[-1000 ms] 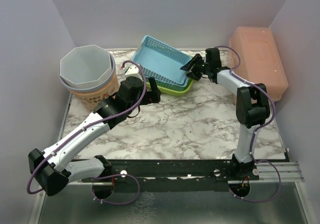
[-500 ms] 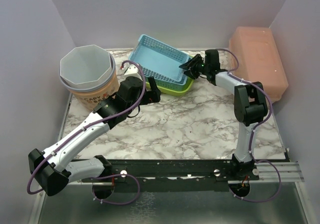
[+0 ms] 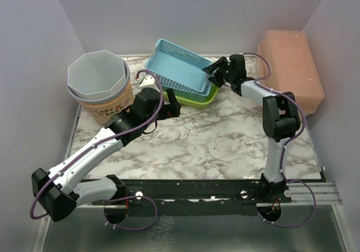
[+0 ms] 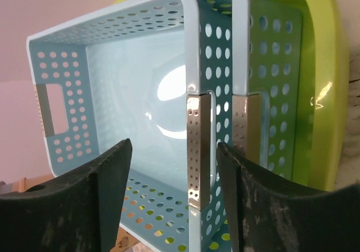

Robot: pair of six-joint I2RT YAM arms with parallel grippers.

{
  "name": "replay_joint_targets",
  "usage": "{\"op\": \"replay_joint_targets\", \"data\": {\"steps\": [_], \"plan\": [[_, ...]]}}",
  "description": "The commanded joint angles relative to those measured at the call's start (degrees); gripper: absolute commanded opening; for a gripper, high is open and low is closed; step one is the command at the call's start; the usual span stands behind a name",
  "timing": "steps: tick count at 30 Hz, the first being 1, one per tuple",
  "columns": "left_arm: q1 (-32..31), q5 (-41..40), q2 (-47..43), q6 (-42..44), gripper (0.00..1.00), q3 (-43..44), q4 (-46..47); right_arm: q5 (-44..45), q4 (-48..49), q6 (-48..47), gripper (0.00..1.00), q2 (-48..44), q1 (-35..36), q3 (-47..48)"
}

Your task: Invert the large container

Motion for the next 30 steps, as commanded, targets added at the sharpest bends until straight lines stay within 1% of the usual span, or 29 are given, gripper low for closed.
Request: {"op": "replay_joint_targets", "data": {"steps": [1, 3, 6, 9, 11, 14, 16, 17, 24, 26, 29, 30], "plan": [[0.2, 2.0, 0.1, -1.3, 0.99, 0.4, -0.2, 3.2, 0.4, -2.9, 0.68, 1.3, 1.4, -0.6], [0.2, 2.2, 0.4, -1.6, 0.99, 0.6, -0.2, 0.0, 3.0, -1.5, 0.66, 2.3, 1.4, -1.0], [0.2, 3.1, 0.8, -1.5, 0.99, 1.2, -0.2, -6.0, 5.9, -0.9, 0.58, 4.2, 1.3, 0.5], [0.2, 3.7, 0.7, -1.8, 0.99, 1.1, -0.2, -8.2, 13.1, 3.0, 0.47, 3.8, 1.3, -2.7], [0.2, 4.7, 0.6, -1.4, 0.99, 1.1, -0.2, -9.6, 15.1, 3.7, 0.47, 4.0, 1.3, -3.4], [0.2, 5.7, 0.7, -1.0, 0.99, 1.1, -0.4, -12.9, 19.3, 6.4, 0.48, 5.3, 1.1, -4.2], [0.2, 5.9, 0.8, -1.2, 0.99, 0.9, -0.2, -14.2, 23.4, 9.2, 0.55, 5.9, 1.1, -5.3], [0.2, 5.9, 1.0, -1.2, 0.99, 1.0, -0.3, -14.4, 24.8, 10.5, 0.56, 6.2, 1.1, -5.7], [0.2, 6.8, 1.8, -1.0, 0.99, 1.1, -0.3, -14.3, 30.2, 14.9, 0.52, 5.8, 1.1, -8.3], [0.2, 6.7, 1.8, -1.0, 0.99, 0.9, -0.3, -15.1, 29.4, 15.4, 0.55, 5.1, 1.0, -8.5], [0.2, 6.6, 1.9, -1.1, 0.99, 0.9, -0.3, -15.2, 23.3, 14.2, 0.62, 3.7, 1.0, -8.2], [0.2, 6.6, 2.0, -1.1, 0.99, 1.0, -0.3, -15.0, 22.8, 13.5, 0.63, 3.1, 1.0, -8.6]]}}
